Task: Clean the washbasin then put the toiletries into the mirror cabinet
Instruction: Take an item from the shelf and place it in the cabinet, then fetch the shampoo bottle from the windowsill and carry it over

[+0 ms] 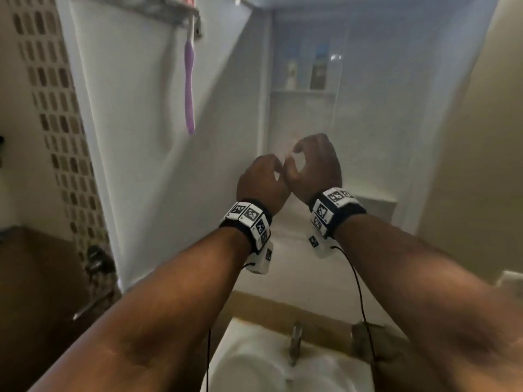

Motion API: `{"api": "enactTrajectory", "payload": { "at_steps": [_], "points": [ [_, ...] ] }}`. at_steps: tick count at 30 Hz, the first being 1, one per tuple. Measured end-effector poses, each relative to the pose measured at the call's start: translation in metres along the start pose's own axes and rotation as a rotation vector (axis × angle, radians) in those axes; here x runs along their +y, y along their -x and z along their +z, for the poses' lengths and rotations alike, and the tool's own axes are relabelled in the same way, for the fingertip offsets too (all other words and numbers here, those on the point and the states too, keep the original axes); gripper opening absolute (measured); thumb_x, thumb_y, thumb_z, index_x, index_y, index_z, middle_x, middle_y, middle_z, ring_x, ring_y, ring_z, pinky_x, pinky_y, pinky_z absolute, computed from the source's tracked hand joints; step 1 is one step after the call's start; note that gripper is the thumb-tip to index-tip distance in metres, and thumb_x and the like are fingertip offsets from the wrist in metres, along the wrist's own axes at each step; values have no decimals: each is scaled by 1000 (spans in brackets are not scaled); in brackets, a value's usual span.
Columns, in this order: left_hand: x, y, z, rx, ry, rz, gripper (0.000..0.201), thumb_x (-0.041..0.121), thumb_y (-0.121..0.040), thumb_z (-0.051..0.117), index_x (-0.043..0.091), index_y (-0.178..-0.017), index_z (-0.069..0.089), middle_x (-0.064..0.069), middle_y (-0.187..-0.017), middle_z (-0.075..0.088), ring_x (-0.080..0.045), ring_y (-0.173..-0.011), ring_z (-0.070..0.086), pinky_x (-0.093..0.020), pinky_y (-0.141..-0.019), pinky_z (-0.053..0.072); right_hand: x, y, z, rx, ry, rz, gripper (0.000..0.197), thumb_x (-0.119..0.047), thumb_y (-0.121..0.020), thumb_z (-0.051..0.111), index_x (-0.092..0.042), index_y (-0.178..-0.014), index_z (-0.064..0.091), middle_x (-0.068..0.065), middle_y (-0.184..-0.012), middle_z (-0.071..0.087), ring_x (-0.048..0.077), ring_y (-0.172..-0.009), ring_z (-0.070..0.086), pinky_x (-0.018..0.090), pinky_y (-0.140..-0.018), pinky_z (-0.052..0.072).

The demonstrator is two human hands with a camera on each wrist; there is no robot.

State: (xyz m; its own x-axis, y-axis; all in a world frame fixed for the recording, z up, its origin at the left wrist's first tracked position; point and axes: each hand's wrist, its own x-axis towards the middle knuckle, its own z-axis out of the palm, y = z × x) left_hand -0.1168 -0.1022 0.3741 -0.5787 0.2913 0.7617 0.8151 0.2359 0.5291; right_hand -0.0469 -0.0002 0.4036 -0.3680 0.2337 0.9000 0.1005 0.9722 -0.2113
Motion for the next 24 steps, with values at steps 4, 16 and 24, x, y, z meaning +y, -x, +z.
{"api": "enactTrajectory", "payload": {
  "at_steps": [4, 16, 24],
  "points": [
    [-41, 77, 5, -131, -48, -82, 17, 41, -93, 56, 26, -86, 58, 4, -93, 66, -21, -82, 64, -32, -69, 46, -6, 75, 28, -149, -79, 71, 12, -28, -81, 64, -17, -83, 61, 0, -94, 56, 18, -78, 55, 29, -65, 43],
    [-179, 234, -84, -706, -290, -200, 21, 38, -85, 53, 24, -90, 68, -3, -86, 73, -31, -78, 67, -34, -68, 54, -96, 269, 109, -577, -29, 197, 19, -27, -82, 63, -21, -71, 49, 3, -75, 58, 32, -66, 57, 32, -58, 40],
    [-295, 276, -217, -760, -382, -365, 27, 44, -82, 50, 29, -87, 72, 5, -79, 70, -24, -74, 66, -35, -69, 58, -242, 329, 190, -777, -114, 188, 20, -35, -83, 60, -17, -75, 56, 0, -72, 61, 30, -66, 57, 32, -57, 44]
  ]
}}
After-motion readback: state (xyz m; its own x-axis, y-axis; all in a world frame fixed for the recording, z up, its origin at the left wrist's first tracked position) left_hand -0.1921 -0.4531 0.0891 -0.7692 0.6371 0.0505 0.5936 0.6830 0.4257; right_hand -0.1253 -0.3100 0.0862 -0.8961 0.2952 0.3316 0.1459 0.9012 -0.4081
